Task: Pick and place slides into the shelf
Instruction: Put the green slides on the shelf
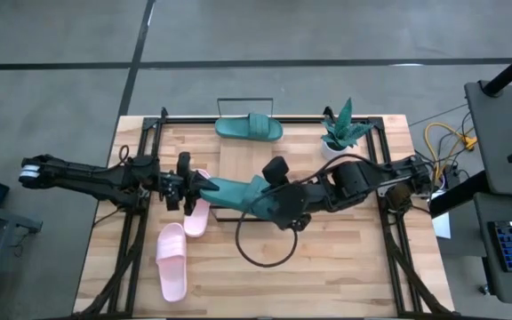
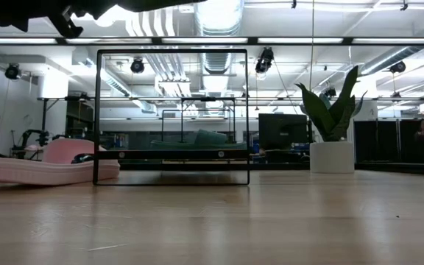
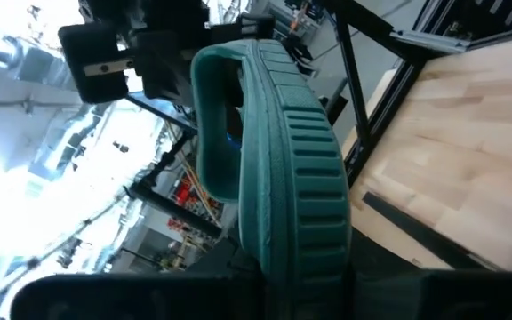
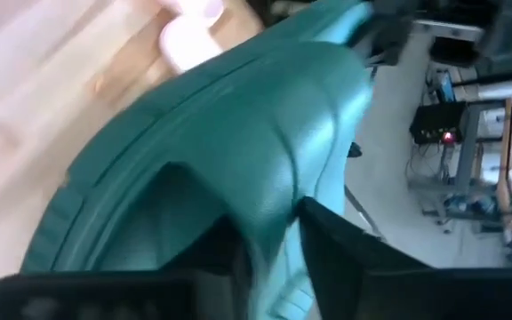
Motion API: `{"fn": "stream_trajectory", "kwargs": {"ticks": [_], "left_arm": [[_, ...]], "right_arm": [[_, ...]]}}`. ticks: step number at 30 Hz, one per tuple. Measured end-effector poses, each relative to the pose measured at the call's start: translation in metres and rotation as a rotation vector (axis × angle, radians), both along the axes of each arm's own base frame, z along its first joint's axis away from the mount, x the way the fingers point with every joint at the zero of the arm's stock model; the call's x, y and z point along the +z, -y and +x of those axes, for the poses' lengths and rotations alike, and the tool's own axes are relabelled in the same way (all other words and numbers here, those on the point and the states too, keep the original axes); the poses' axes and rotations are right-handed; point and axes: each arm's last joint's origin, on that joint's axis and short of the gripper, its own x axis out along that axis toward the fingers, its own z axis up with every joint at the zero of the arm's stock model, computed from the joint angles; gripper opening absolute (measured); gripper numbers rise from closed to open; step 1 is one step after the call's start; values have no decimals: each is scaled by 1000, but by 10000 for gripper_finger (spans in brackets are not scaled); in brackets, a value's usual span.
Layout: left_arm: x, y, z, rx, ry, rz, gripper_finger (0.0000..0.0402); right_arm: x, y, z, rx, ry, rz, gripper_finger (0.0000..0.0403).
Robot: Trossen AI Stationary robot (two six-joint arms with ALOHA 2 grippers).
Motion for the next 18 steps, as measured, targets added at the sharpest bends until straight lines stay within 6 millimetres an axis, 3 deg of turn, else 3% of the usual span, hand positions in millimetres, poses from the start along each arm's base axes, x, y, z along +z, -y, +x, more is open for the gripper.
{"fn": "stream_trajectory", "kwargs": {"ticks": [4,12,18], "left_arm": [[2,0,-1,-10,-6,-89,90],[9,-2,-12,21,9,-231,223],[9,-5,-30,98,-48,-371,259]], "right_arm": [[-12,2,3,74,-77,-93,19],[-21,33,21,10,-43,-104,11],[-29,66,30,-39,-75,-145,10]]}}
